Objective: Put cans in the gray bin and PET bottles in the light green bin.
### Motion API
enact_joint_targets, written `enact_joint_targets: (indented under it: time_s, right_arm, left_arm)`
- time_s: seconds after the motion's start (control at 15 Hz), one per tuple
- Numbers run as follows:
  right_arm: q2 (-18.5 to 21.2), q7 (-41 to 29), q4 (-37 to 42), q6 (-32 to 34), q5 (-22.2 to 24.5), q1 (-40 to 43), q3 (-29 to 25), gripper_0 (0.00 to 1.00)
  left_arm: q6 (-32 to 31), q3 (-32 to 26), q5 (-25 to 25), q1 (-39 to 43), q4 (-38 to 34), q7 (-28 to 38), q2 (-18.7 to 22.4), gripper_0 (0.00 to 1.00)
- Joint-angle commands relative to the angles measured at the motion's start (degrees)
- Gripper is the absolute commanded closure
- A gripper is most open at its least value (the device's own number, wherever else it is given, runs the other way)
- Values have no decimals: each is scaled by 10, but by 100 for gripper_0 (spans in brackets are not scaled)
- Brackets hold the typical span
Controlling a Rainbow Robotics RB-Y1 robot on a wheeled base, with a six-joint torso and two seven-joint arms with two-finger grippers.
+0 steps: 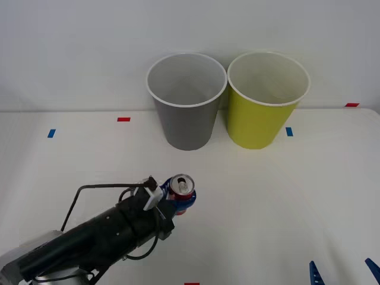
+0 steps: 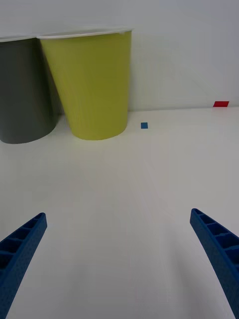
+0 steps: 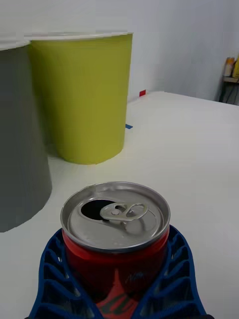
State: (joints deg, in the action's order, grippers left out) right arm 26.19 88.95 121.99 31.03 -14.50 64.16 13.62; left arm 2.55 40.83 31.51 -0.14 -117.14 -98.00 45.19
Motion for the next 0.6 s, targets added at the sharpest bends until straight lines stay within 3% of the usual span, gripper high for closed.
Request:
enact_joint_targets:
  time_s: [0.07,0.33,0.6]
  right_arm:
    - [0,0,0,0,0,0,0,0]
    - [0,0,0,0,0,0,0,0]
    - [0,0,0,0,0,0,0,0]
  left_arm:
    - [118,-81,0,30,-93,-8,24,100]
    - [332,-196,25,30,-222,-9,24,100]
    - [525,-324,129,25,-302,-23,-32,100]
